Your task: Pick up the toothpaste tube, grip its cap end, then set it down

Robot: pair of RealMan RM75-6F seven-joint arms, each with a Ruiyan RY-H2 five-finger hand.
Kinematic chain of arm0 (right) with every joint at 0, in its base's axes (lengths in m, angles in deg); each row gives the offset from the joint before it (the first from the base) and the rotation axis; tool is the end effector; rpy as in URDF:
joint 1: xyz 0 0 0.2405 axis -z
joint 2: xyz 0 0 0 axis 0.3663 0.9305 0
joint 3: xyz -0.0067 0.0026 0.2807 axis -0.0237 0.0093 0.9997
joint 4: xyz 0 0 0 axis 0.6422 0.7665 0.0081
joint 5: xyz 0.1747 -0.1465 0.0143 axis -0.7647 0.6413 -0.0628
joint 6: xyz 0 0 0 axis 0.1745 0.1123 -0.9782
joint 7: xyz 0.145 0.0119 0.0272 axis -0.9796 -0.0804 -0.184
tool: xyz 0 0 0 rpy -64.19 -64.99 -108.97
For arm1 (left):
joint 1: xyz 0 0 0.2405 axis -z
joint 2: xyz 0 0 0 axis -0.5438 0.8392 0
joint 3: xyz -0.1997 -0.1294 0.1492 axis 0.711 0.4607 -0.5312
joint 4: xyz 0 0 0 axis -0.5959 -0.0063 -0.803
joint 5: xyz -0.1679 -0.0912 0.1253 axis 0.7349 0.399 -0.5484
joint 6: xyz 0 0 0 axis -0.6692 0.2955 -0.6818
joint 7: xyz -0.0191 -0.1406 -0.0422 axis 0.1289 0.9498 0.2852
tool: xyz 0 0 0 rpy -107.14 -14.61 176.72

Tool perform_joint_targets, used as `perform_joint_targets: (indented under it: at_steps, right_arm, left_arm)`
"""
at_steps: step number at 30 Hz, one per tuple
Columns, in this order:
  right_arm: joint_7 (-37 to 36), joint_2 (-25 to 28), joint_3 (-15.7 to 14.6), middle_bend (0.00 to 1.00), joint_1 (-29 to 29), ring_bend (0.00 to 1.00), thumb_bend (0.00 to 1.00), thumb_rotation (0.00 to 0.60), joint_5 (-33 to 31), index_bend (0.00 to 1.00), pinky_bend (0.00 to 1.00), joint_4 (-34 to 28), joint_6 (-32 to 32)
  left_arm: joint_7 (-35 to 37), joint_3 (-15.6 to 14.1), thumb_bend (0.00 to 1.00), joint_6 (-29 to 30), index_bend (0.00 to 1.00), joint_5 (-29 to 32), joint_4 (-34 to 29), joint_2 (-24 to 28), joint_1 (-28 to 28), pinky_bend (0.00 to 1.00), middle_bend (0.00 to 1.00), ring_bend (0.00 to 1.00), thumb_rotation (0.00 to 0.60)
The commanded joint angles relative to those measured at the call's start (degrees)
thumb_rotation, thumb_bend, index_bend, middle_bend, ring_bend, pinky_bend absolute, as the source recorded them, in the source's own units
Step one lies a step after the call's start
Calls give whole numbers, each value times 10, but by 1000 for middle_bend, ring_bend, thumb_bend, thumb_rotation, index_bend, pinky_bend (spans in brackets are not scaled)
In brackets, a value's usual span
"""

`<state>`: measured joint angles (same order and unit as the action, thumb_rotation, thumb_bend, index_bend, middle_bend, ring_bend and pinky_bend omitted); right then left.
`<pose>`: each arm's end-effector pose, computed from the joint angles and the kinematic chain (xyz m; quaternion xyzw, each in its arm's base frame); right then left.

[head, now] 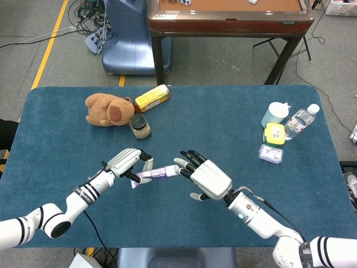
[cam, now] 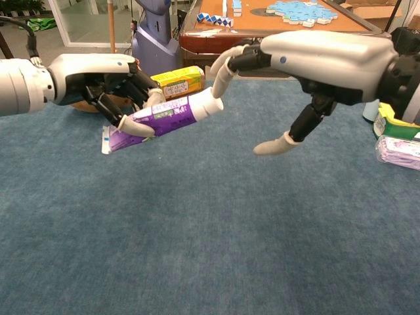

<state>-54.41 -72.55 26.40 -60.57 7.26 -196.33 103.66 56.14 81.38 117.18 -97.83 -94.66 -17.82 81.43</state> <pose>-0.0968 -0.2917 0.0321 0.7973 -0.2555 0.4585 0.2982 -0.1219 0.3788 0.0142 -0.6994 -0.5197 -0.4512 0.1929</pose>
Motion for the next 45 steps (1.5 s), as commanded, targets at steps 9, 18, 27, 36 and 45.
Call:
perform_joint_targets:
  at_steps: [9, 18, 27, 36, 45]
  right_arm:
    - [-168, 22, 24, 36, 6, 0, 150, 599, -5, 0, 33, -27, 26]
    - [-311, 9, 58, 0, -25, 0, 68, 533, -46, 0, 0, -24, -16]
    - [-392, -34, 83, 0, -51, 0, 31, 475, -78, 0, 0, 13, -34]
    - [-426, -82, 98, 0, -68, 0, 31, 465, -101, 0, 0, 48, -38]
    - [-442, -116, 108, 0, -83, 0, 31, 464, -116, 0, 0, 73, -45]
  left_arm:
    - [74, -1, 429, 66, 623, -29, 16, -29, -33, 246, 688, 423, 600]
    - [69, 1, 429, 87, 627, -38, 3, -36, -36, 246, 695, 422, 600]
    - [53, 7, 429, 91, 627, -29, 2, -45, -34, 247, 696, 423, 600]
    - [53, 15, 429, 88, 628, -21, 4, -48, -30, 247, 698, 423, 600]
    - [52, 22, 429, 87, 629, -17, 6, -54, -25, 247, 699, 423, 600]
